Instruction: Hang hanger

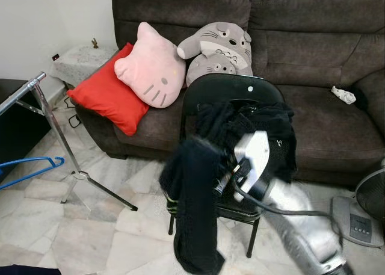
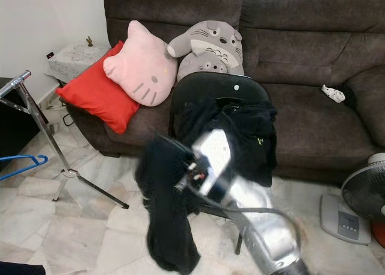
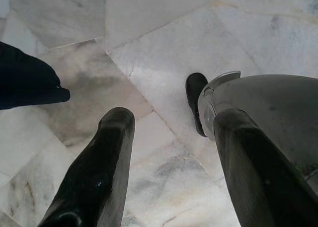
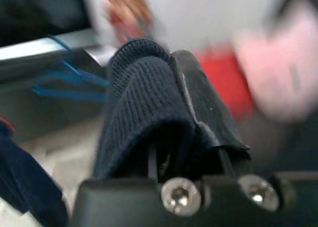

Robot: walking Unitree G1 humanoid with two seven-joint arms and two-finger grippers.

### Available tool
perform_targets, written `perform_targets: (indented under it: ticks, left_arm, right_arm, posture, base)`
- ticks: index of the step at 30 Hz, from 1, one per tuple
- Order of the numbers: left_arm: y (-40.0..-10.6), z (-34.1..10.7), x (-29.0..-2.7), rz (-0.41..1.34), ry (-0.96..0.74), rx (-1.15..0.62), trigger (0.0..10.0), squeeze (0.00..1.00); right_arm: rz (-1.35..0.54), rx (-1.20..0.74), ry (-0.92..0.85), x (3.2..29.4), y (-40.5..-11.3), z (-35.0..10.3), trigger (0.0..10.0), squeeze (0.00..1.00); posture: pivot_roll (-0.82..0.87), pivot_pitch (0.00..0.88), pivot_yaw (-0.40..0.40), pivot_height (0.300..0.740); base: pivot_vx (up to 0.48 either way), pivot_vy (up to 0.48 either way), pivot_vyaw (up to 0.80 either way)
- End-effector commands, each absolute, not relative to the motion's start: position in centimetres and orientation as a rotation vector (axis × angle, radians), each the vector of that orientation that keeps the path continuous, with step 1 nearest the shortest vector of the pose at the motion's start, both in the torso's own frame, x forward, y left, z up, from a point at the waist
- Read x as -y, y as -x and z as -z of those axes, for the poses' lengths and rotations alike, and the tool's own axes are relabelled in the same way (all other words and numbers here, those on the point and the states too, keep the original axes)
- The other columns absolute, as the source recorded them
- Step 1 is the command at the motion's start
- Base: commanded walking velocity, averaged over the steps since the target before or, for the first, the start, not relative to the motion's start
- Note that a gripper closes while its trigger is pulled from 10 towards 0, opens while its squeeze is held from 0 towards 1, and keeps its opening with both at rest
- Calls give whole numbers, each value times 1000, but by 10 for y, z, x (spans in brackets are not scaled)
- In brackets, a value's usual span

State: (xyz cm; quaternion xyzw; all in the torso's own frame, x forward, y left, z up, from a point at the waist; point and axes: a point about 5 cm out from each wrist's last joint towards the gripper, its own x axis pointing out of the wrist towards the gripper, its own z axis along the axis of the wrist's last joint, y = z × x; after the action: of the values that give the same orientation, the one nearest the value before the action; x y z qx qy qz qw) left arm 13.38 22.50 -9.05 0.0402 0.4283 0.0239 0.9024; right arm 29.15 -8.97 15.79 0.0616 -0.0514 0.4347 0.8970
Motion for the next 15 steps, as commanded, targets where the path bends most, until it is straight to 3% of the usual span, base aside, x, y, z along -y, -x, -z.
perform_targets:
  ticks: [1, 9, 15]
  left_arm:
    - [-127, 92, -227, -59, -82, -903, 10000, 0]
    - [-125, 93, -228, -61, -82, -915, 10000, 0]
    - [-125, 93, -229, -64, -82, -920, 10000, 0]
  right_arm:
    - [-785, 56, -156, 105, -301, -144, 10000, 0]
    - [-454, -226, -182, 134, -304, -65, 10000, 0]
    - [-406, -304, -186, 135, -298, -41, 10000, 0]
  posture:
    - [-68, 121, 26, 740]
    - [-59, 127, 30, 740]
    - [-54, 127, 30, 740]
  base:
    - [0, 0, 0]
    - [0, 0, 0]
    - [0, 0, 0]
